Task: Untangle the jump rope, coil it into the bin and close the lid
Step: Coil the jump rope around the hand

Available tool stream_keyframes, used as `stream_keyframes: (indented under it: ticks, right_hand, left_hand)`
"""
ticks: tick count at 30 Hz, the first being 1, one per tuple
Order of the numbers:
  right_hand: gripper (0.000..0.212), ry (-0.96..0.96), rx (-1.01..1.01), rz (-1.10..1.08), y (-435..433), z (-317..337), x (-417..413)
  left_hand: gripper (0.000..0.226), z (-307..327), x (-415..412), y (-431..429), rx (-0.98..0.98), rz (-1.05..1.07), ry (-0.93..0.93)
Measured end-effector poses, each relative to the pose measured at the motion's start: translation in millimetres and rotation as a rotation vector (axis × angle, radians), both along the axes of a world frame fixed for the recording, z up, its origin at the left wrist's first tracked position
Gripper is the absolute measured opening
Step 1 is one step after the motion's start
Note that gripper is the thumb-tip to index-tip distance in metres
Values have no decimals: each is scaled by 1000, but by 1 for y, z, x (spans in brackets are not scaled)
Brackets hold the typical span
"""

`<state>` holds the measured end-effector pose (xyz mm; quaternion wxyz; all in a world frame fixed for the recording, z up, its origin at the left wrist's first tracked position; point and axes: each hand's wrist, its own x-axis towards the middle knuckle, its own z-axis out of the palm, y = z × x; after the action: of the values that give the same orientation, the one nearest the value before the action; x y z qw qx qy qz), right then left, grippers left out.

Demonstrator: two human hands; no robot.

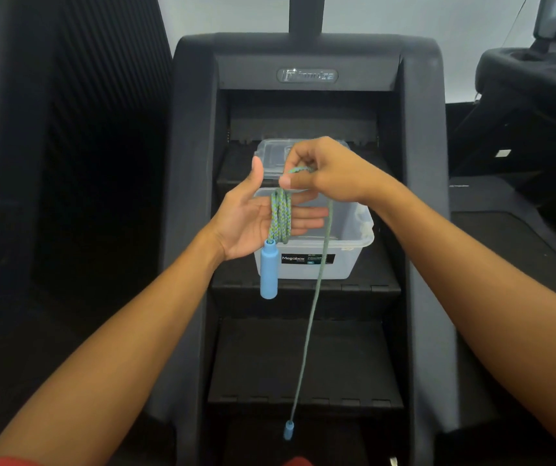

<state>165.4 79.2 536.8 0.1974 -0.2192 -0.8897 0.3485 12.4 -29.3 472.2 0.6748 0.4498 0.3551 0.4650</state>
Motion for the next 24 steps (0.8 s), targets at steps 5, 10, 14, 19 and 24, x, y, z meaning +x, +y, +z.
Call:
stream_keyframes:
  ticks: [5,10,14,19,24]
  right_hand:
    - [16,48,-92,-3,14,-17,-2]
    - [23,75,-440,87,15,-40,9]
    - [28,49,-520,119,11,-57,14]
    - [29,-114,-339,-4,-9,-75,7]
    - [29,-211,-214,51,-31,-79,4]
  left_hand:
    - [116,7,3,-3,5,-62,-68]
    - [120,8,3,-3,20,-143,-53]
    - [118,9,3,-1,42,-127,-93]
    - [119,16,2,4,97,-41,-168]
    - [112,13,-5,10,94,86,-147]
